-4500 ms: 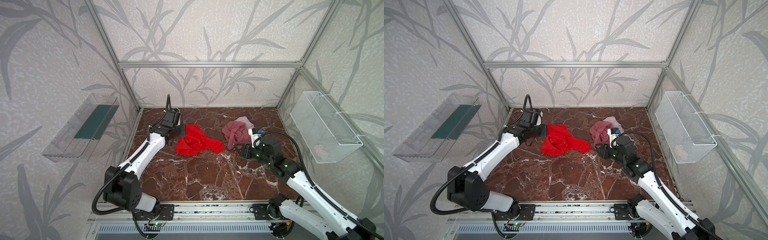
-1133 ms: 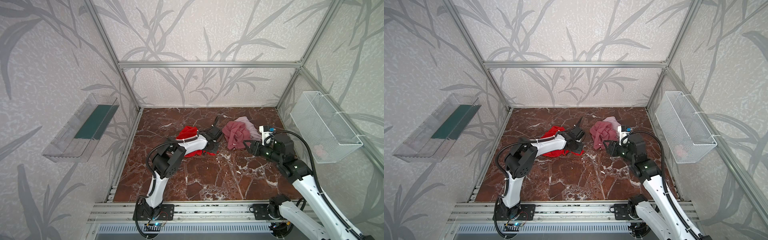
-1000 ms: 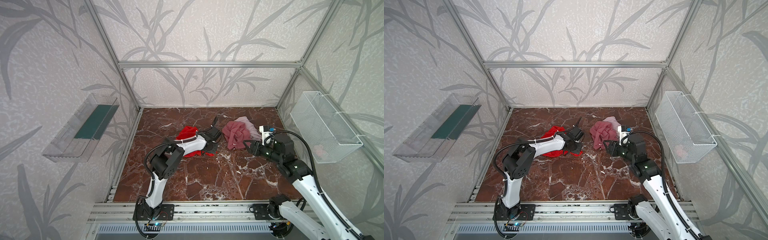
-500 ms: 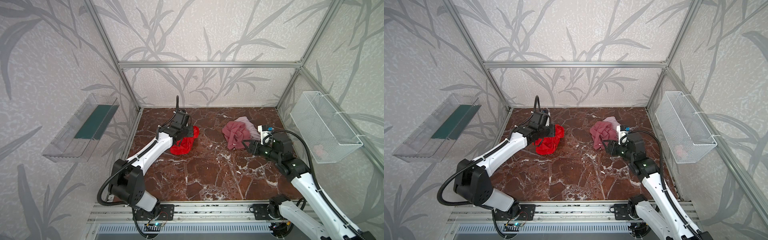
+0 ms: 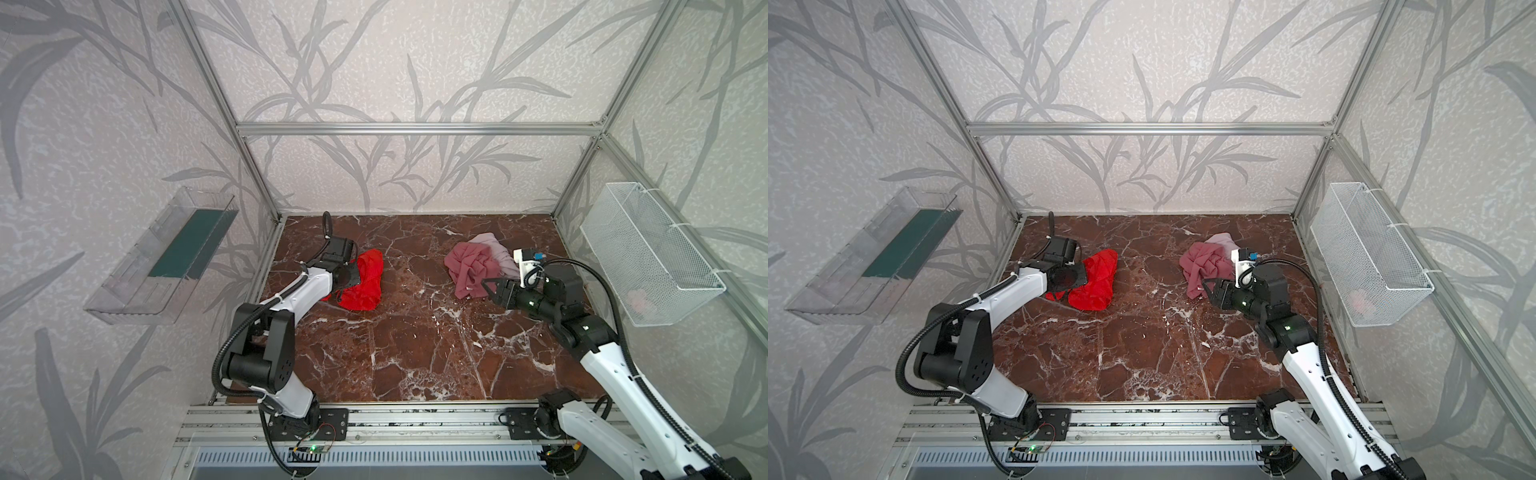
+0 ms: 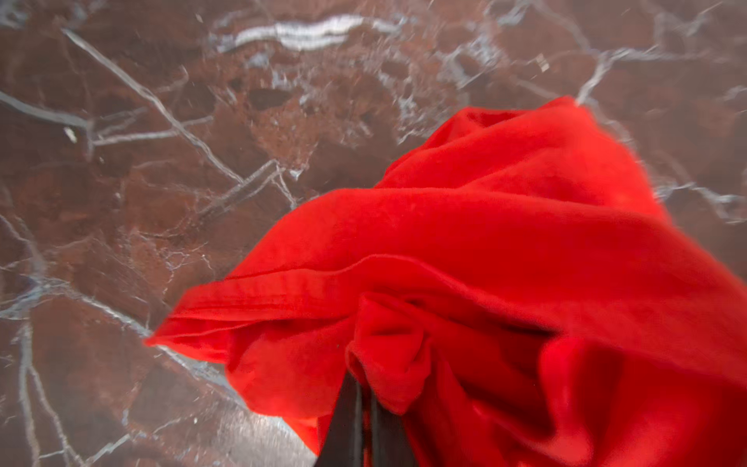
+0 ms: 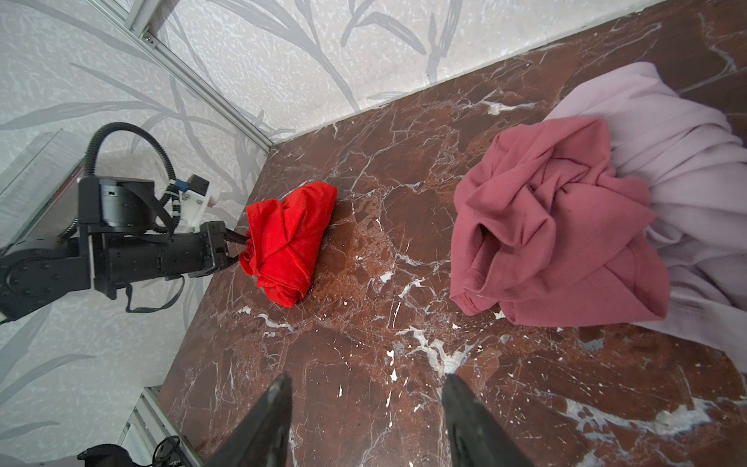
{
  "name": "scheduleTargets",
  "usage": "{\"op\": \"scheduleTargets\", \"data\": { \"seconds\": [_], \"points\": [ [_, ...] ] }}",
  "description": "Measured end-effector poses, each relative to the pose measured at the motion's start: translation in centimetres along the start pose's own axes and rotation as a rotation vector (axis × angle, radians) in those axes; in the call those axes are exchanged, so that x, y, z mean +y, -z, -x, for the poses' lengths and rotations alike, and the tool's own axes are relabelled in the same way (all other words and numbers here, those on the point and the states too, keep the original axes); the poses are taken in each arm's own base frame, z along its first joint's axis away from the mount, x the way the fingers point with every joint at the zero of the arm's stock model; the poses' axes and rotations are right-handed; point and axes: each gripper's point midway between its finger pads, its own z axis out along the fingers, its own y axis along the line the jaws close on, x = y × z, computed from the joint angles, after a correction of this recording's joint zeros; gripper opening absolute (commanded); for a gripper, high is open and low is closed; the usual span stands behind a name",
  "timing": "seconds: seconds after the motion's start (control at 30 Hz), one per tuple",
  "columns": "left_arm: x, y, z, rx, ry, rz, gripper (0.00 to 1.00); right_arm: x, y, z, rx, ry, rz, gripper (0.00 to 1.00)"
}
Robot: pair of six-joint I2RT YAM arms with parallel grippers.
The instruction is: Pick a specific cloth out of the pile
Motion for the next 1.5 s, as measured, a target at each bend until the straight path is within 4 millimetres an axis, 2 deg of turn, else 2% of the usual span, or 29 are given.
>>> {"op": "scheduleTargets", "data": {
  "seconds": [0.13,0.3,0.37,0.43,0.47,0.53,0.6,0.67,0.9,1.03,1.13,1.2,1.33,1.5],
  "points": [
    [0.8,-2.0,-0.8,0.041,0.0,0.038,0.0,0.0,0.0,0.0,0.0,0.0,0.0,0.59],
    [1.5,-2.3,-0.5,0.034,0.017,0.052,0.02,0.1,0.1,0.1,-0.001,0.002,0.0,0.59],
    [1.9,-2.3,-0.3,0.032,0.025,0.059,0.19,0.1,0.1,0.2,-0.002,0.002,0.0,0.59],
    [2.4,-2.2,-0.1,0.031,0.033,0.067,0.39,0.3,0.2,0.4,-0.006,0.004,0.002,0.6],
    [2.4,-2.1,-0.2,0.032,0.039,0.067,0.46,0.3,0.3,0.4,-0.007,0.005,0.002,0.6],
    [2.4,-1.4,0.1,0.021,0.059,0.054,0.54,0.4,0.3,0.5,-0.009,0.006,0.004,0.59],
    [2.1,-0.2,0.1,0.002,0.075,0.026,0.56,0.4,0.3,0.5,-0.008,0.005,0.003,0.59],
    [1.3,1.2,0.0,-0.022,0.072,-0.002,0.56,0.4,0.3,0.5,-0.008,0.005,0.003,0.6],
    [-3.3,6.0,-0.7,-0.097,-0.057,-0.045,0.57,0.4,0.4,0.5,-0.009,0.005,0.005,0.6],
    [-6.4,7.5,-0.6,-0.135,-0.133,-0.086,0.56,0.6,0.6,0.6,-0.017,0.008,0.01,0.59],
    [-7.3,6.8,-0.2,-0.141,-0.148,-0.089,0.56,0.7,0.8,0.7,-0.023,0.01,0.013,0.6],
    [-7.2,5.2,-0.3,-0.134,-0.154,-0.059,0.56,0.8,0.8,0.7,-0.025,0.011,0.013,0.59],
    [-6.4,1.8,-0.7,-0.092,-0.166,0.024,0.55,0.7,0.8,0.6,-0.021,0.009,0.009,0.6],
    [-4.4,-0.9,0.1,-0.062,-0.104,0.045,0.54,0.1,0.7,0.4,-0.012,0.003,-0.015,0.59]
  ]
}}
